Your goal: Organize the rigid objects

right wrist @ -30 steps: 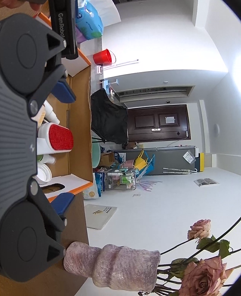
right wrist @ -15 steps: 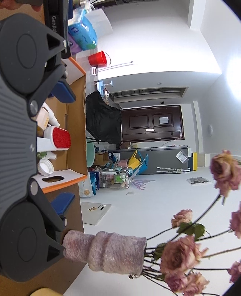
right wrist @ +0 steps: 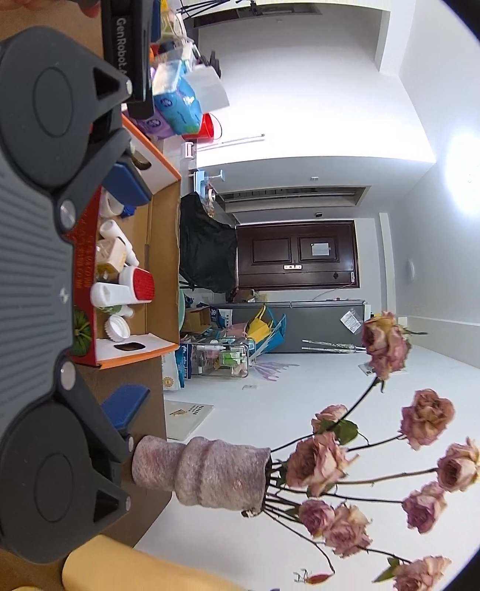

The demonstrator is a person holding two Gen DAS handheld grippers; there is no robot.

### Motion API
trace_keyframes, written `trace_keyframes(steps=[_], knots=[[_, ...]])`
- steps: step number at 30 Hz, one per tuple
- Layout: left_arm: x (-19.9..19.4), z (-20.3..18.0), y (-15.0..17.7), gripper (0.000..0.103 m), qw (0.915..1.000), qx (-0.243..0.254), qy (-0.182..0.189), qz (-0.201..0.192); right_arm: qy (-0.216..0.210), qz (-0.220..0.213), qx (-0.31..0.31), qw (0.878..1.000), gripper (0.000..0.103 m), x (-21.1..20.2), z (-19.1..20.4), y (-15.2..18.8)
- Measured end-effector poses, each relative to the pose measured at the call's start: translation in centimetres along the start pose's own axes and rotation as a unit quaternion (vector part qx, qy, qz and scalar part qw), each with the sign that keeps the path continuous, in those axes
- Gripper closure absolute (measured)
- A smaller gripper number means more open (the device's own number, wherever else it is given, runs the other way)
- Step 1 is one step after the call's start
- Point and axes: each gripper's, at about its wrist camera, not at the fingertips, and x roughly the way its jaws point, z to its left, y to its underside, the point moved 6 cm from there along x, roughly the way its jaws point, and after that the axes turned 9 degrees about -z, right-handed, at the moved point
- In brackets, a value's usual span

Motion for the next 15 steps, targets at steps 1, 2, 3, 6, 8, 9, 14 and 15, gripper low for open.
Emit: trace_keyframes(steps=[1, 2, 3, 6, 8, 9, 14, 15], knots=[[-0.6, 0.0, 0.1, 0.000, 1.0000, 0.000, 0.001, 0.001, 0.000, 0.000, 0.000, 1.000, 0.000, -0.8, 0.0, 0.0], [-1.2, 0.0, 0.2, 0.000, 1.0000, 0.001, 0.001, 0.003, 0.002, 0.000, 0.000, 1.000, 0.000, -1.6, 0.0, 0.0], [-1.9, 0.0, 0.4, 0.000, 1.0000, 0.001, 0.001, 0.004, 0.003, -0.001, 0.000, 1.000, 0.000, -2.4, 0.0, 0.0], [-4.1, 0.0, 0.8, 0.000, 1.0000, 0.004, 0.003, 0.007, 0.003, -0.003, 0.001, 1.000, 0.000, -4.8, 0.0, 0.0], [-5.6, 0.0, 1.1, 0.000, 0.9999, 0.004, 0.003, 0.009, 0.004, -0.006, 0.002, 1.000, 0.000, -6.4, 0.0, 0.0], [-6.4, 0.1, 1.3, 0.000, 0.9999, 0.005, 0.004, 0.011, 0.004, -0.007, 0.004, 1.000, 0.000, -7.2, 0.0, 0.1], [-10.7, 0.3, 2.4, 0.000, 0.9998, 0.010, 0.005, 0.016, 0.004, 0.000, 0.013, 1.000, 0.000, -11.3, -0.3, 1.1], [-11.7, 0.3, 2.6, 0.000, 0.9998, 0.013, 0.004, 0.016, 0.005, 0.000, 0.013, 1.000, 0.000, -12.1, -0.3, 1.2]])
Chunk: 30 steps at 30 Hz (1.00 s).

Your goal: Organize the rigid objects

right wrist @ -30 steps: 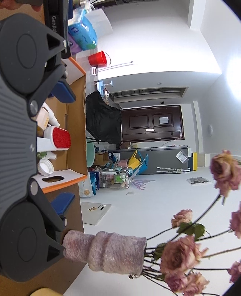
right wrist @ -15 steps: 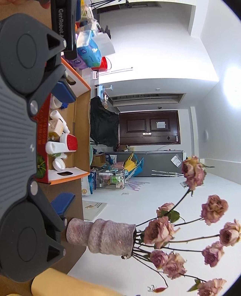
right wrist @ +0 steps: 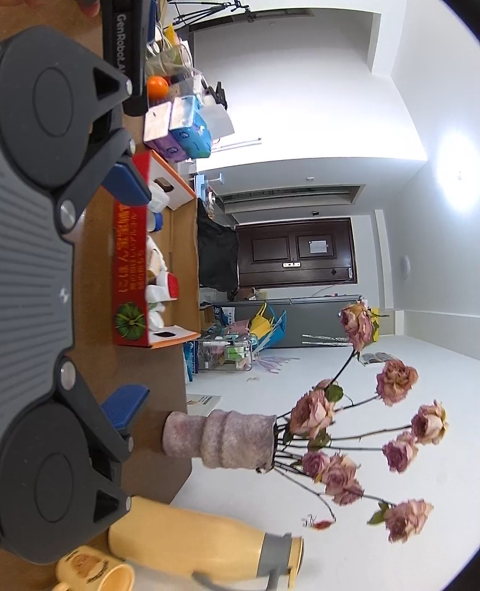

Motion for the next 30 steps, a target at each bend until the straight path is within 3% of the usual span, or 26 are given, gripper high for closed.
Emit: trace_keyframes(steps=[16, 30], knots=[[-15.6, 0.9, 3.0, 0.000, 0.9997, 0.009, -0.004, -0.023, -0.013, -0.020, -0.011, 1.000, 0.000, -15.6, 1.5, 0.3], [-26.1, 1.0, 5.9, 0.000, 0.9989, 0.016, 0.000, -0.044, 0.004, -0.036, -0.009, 0.999, 0.000, -26.9, 1.1, 1.4]])
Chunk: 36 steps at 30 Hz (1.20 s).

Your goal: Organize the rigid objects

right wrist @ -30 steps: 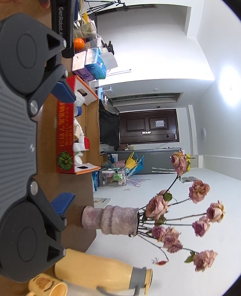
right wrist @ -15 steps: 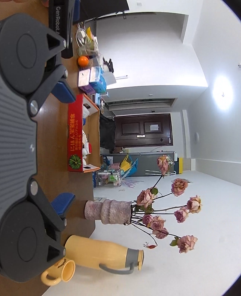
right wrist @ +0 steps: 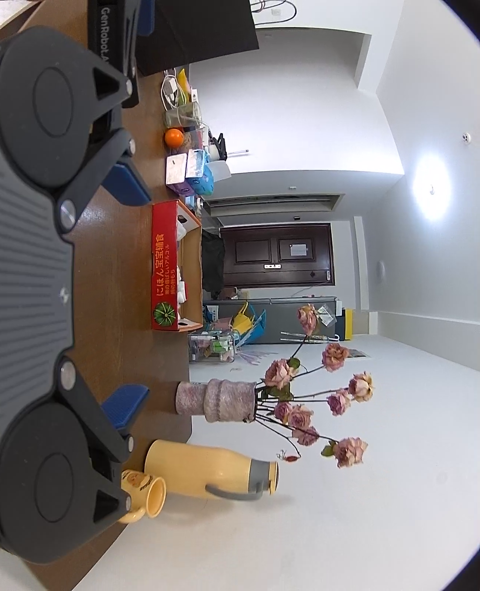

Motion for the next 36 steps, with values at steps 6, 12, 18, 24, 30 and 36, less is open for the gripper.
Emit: trace_keyframes(steps=[6, 12, 18, 24, 30, 36], knots=[[-1.1, -0.7, 0.8, 0.000, 0.9998, 0.001, 0.008, 0.015, 0.004, 0.015, 0.007, 1.000, 0.000, -1.3, -0.5, 0.5], [-0.8, -1.1, 1.5, 0.000, 0.9996, 0.004, 0.013, 0.026, 0.008, 0.023, 0.008, 1.000, 0.000, -1.1, -0.7, 0.9], [-0.7, -1.0, 1.8, 0.000, 0.9995, 0.000, 0.011, 0.028, 0.006, 0.029, 0.007, 1.000, 0.000, -0.7, -0.4, 1.4], [-0.6, -1.0, 1.8, 0.000, 0.9995, -0.001, 0.010, 0.029, 0.004, 0.031, 0.002, 1.000, 0.000, -0.8, -0.2, 1.6], [-0.5, -0.9, 1.8, 0.000, 0.9995, -0.003, 0.010, 0.030, 0.003, 0.034, 0.000, 0.999, 0.000, -0.7, -0.1, 1.7], [-0.4, -0.9, 1.9, 0.000, 0.9995, -0.003, 0.009, 0.031, 0.002, 0.034, -0.002, 0.999, 0.000, -0.7, 0.0, 1.8]])
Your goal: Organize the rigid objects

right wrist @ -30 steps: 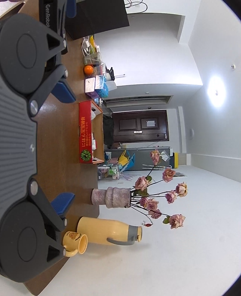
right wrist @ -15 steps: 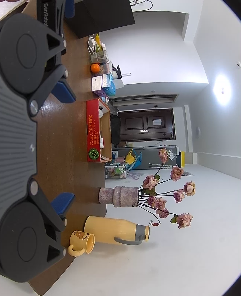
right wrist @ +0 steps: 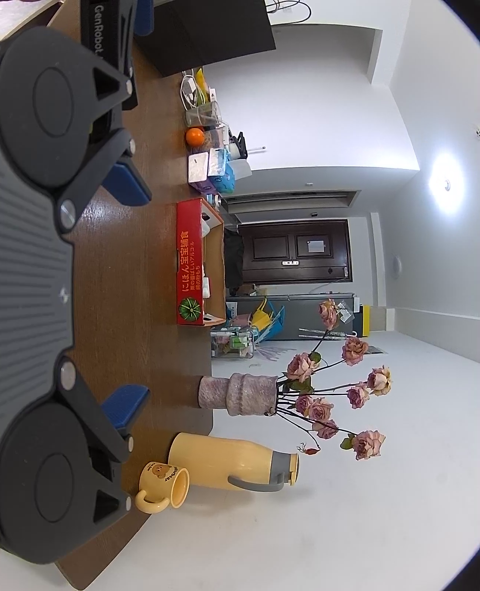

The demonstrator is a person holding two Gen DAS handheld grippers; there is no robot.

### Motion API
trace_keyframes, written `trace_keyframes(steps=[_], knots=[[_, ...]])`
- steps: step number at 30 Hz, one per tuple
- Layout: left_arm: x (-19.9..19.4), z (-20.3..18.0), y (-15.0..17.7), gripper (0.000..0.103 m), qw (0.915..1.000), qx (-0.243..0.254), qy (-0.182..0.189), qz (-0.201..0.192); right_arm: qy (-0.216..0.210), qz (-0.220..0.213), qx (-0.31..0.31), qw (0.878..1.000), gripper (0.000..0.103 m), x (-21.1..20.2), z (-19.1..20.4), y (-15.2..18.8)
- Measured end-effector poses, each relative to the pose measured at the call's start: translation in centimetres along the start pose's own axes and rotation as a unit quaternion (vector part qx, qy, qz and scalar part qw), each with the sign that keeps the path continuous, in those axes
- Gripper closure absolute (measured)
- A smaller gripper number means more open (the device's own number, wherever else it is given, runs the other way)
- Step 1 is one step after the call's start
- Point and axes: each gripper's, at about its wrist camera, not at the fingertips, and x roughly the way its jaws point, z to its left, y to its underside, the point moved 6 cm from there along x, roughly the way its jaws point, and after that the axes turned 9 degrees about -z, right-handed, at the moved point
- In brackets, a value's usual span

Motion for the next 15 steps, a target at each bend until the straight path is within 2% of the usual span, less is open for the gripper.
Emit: trace_keyframes(steps=[15], knots=[[-0.14, 0.42, 0.25, 0.000, 0.9998, -0.014, 0.013, -0.005, -0.002, 0.005, -0.010, 1.000, 0.000, 0.28, 0.19, 0.47]])
